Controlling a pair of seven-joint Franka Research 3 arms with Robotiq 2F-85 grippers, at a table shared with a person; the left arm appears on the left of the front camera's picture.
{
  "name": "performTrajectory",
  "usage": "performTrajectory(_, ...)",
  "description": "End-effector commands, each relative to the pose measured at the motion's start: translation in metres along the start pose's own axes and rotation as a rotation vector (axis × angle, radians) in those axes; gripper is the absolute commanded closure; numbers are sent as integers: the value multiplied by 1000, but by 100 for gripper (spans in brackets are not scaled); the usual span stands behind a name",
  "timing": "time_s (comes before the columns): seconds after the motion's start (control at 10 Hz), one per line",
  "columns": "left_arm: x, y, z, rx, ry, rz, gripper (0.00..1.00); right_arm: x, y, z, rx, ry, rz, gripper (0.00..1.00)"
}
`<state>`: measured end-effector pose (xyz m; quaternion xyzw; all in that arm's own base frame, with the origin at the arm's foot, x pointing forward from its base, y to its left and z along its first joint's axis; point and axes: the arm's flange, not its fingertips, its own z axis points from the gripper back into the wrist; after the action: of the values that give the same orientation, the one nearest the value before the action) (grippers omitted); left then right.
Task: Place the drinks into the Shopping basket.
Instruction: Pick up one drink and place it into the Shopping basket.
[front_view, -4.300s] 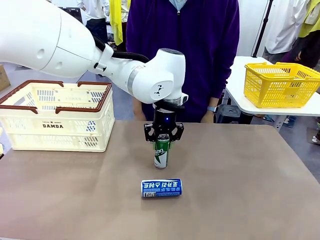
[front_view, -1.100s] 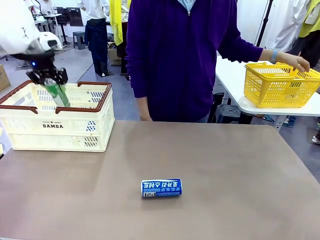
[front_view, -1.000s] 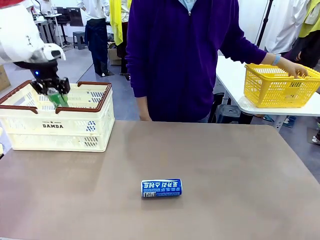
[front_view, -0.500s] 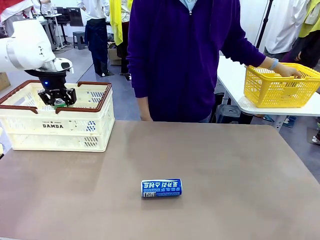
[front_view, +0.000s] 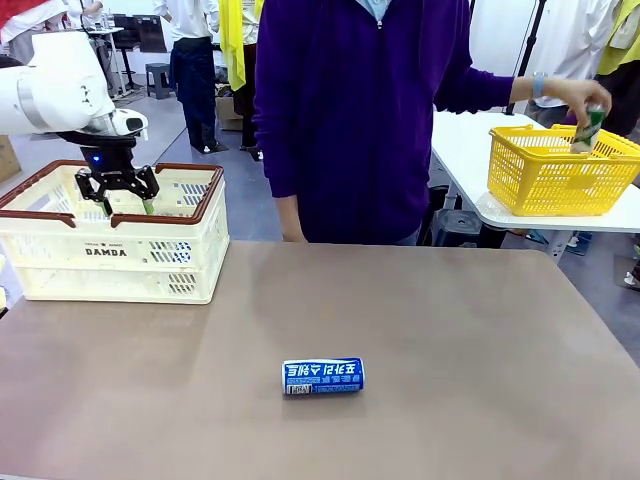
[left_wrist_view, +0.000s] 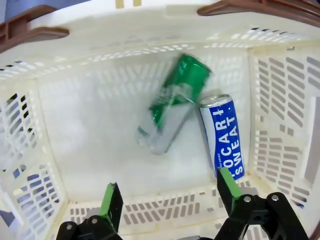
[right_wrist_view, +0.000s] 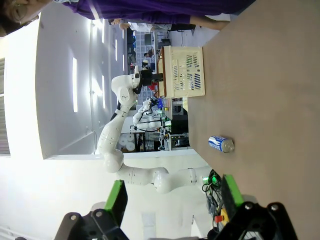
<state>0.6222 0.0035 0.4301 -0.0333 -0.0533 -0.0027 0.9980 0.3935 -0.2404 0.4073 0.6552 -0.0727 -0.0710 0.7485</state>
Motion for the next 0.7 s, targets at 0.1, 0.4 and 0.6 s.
performTrajectory(0.1, -8, 0, 13, -2, -24, 8, 0, 0, 5, 2, -5, 11, -20, 0)
performTrajectory(0.4, -26, -1, 36, -73, 93, -46, 0, 0, 5, 2, -5, 11, -20, 0)
performTrajectory(0.6, -65, 42, 86, -258, 365, -145, 0, 0, 5, 2, -5, 11, -20, 0)
